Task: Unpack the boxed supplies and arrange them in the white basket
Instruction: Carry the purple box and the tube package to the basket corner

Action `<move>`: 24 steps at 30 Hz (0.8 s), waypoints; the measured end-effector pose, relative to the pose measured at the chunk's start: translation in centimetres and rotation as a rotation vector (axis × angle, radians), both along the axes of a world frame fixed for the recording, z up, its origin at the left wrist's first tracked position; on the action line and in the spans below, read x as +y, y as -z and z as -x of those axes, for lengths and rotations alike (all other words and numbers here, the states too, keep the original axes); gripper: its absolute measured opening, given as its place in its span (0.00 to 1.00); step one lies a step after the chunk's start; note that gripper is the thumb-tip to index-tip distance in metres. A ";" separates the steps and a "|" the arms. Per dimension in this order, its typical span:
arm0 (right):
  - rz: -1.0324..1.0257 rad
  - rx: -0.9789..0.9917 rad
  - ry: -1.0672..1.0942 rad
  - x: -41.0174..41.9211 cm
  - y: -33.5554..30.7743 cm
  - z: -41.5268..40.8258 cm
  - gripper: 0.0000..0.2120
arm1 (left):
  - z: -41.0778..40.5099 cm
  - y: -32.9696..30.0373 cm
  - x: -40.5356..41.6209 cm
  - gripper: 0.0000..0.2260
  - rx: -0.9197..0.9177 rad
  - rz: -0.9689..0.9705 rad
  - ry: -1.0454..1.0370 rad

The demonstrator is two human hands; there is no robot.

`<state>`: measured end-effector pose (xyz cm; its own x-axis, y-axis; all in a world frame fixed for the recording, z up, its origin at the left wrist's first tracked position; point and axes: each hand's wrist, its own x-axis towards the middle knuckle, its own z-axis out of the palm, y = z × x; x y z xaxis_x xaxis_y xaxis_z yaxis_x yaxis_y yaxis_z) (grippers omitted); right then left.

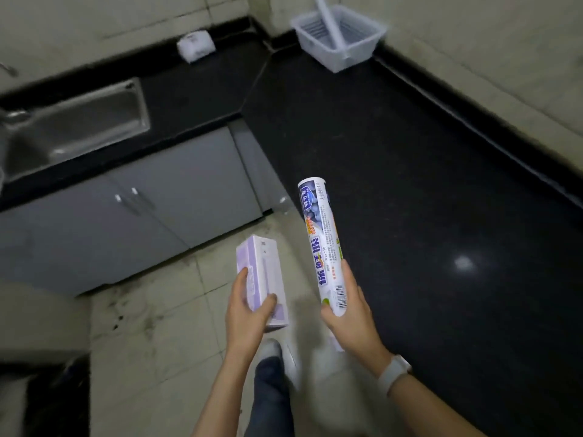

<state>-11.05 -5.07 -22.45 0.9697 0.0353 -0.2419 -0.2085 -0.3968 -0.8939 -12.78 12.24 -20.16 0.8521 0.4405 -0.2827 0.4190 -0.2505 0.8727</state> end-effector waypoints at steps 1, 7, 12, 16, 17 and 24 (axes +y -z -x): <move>-0.003 -0.006 -0.022 1.8 0.2 -1.2 0.40 | -0.9 0.2 1.9 0.29 -0.001 0.011 -0.026; -0.001 0.002 -0.041 12.9 0.1 -9.7 0.39 | -9.6 -0.5 13.9 0.29 -0.055 0.044 -0.005; -0.007 -0.027 -0.073 19.4 -1.4 -16.8 0.39 | -16.5 -0.9 21.3 0.29 -0.060 0.083 -0.004; 0.004 -0.036 -0.055 21.5 -1.5 -23.9 0.39 | -24.4 -0.4 23.5 0.30 -0.057 0.099 0.033; 0.012 -0.038 -0.047 21.8 -1.4 -25.9 0.39 | -26.9 -0.4 23.7 0.29 -0.059 0.091 0.046; 0.143 -0.030 0.034 22.8 -0.3 -43.9 0.41 | -46.3 -0.6 25.5 0.28 -0.117 0.032 0.181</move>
<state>32.87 17.77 -22.20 0.9765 -0.0307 -0.2132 -0.1984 -0.5138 -0.8347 33.52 37.76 -19.54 0.9442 0.2703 -0.1883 0.2650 -0.2840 0.9215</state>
